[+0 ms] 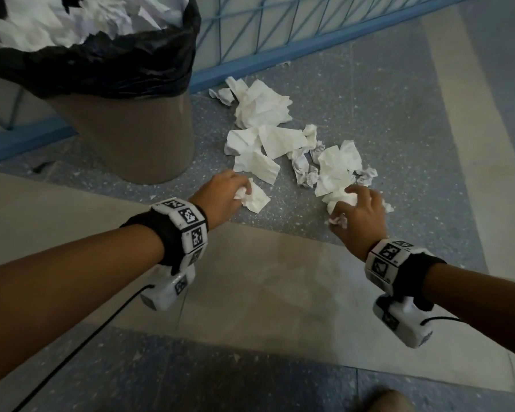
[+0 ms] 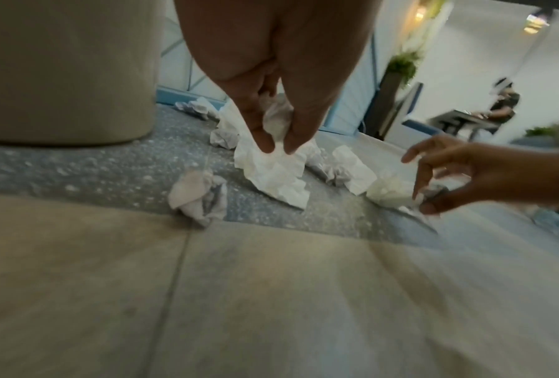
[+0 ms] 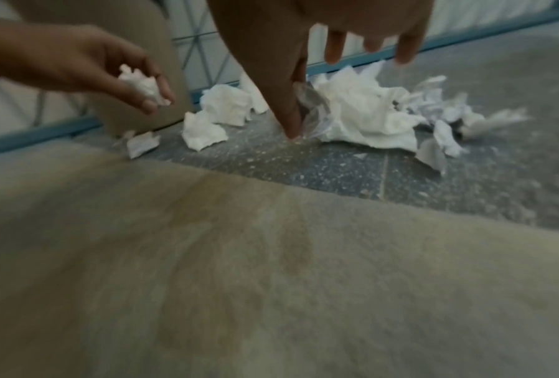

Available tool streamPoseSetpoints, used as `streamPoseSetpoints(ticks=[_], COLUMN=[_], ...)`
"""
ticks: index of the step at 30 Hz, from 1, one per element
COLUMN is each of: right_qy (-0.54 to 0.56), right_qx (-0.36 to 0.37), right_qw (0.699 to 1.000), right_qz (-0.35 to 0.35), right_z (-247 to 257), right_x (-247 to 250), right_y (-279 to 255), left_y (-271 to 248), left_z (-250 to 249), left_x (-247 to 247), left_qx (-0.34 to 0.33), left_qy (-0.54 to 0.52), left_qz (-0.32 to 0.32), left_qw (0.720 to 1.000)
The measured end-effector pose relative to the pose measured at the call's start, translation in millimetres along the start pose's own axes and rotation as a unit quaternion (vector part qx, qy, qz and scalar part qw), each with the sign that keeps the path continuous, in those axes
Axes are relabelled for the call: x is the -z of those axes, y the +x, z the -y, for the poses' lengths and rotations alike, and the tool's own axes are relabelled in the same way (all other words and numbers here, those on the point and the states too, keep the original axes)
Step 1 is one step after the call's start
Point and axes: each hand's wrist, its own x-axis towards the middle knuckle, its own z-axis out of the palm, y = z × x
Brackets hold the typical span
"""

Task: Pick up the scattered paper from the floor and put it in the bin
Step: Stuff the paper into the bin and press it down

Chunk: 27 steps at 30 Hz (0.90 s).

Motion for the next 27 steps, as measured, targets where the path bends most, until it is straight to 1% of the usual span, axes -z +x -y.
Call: streamPoseSetpoints(ticks=[1, 2, 3, 4, 5, 6, 8, 9, 10, 12, 14, 15, 17, 19, 22, 23, 25, 27], right_qy=[0.011, 0.018, 0.037, 0.063, 0.089, 0.106, 0.117, 0.122, 0.125, 0.138, 0.168, 0.184, 0.209, 0.215, 0.236, 0.241, 0.246, 0.242], right_qx=[-0.044, -0.086, -0.114, -0.125, -0.122, -0.109, -0.072, -0.052, -0.036, -0.013, 0.007, 0.016, 0.038, 0.056, 0.079, 0.086, 0.098, 0.111], right_qw=[0.999, 0.995, 0.988, 0.982, 0.978, 0.977, 0.982, 0.984, 0.985, 0.985, 0.982, 0.979, 0.974, 0.972, 0.965, 0.964, 0.962, 0.963], right_qz=[0.018, 0.055, 0.093, 0.125, 0.144, 0.149, 0.128, 0.119, 0.112, 0.098, 0.087, 0.083, 0.076, 0.078, 0.078, 0.074, 0.062, 0.044], right_z=[-2, -4, -7, -7, -7, -5, 3, 8, 14, 27, 42, 51, 68, 85, 109, 116, 127, 138], right_x=[-3, -6, -11, -16, -21, -25, -28, -27, -25, -20, -14, -11, -5, 2, 17, 25, 41, 63], right_y=[6, 11, 15, 18, 20, 21, 22, 22, 21, 22, 24, 26, 30, 34, 40, 43, 50, 59], left_y=[7, 12, 16, 18, 19, 20, 21, 21, 21, 20, 17, 16, 11, 0, -23, -31, -42, -47], left_z=[-1, 0, 1, 3, 7, 10, 16, 17, 18, 16, 16, 19, 24, 30, 40, 43, 45, 43], left_x=[-2, -6, -10, -14, -18, -21, -25, -25, -23, -12, 6, 16, 33, 40, 31, 23, 9, 4], left_qx=[-0.002, -0.001, 0.003, 0.004, 0.0, -0.005, -0.01, -0.013, -0.017, -0.015, 0.002, 0.008, 0.016, 0.032, 0.054, 0.047, 0.012, -0.006], left_qy=[-0.001, 0.015, 0.052, 0.105, 0.159, 0.201, 0.235, 0.232, 0.22, 0.174, 0.115, 0.097, 0.097, 0.133, 0.162, 0.176, 0.225, 0.245], left_qz=[-0.006, 0.002, 0.027, 0.06, 0.094, 0.123, 0.173, 0.184, 0.179, 0.139, 0.086, 0.064, 0.052, 0.078, 0.175, 0.202, 0.254, 0.281], left_qw=[1.0, 1.0, 0.998, 0.993, 0.983, 0.972, 0.957, 0.955, 0.959, 0.975, 0.99, 0.993, 0.994, 0.988, 0.97, 0.962, 0.941, 0.928])
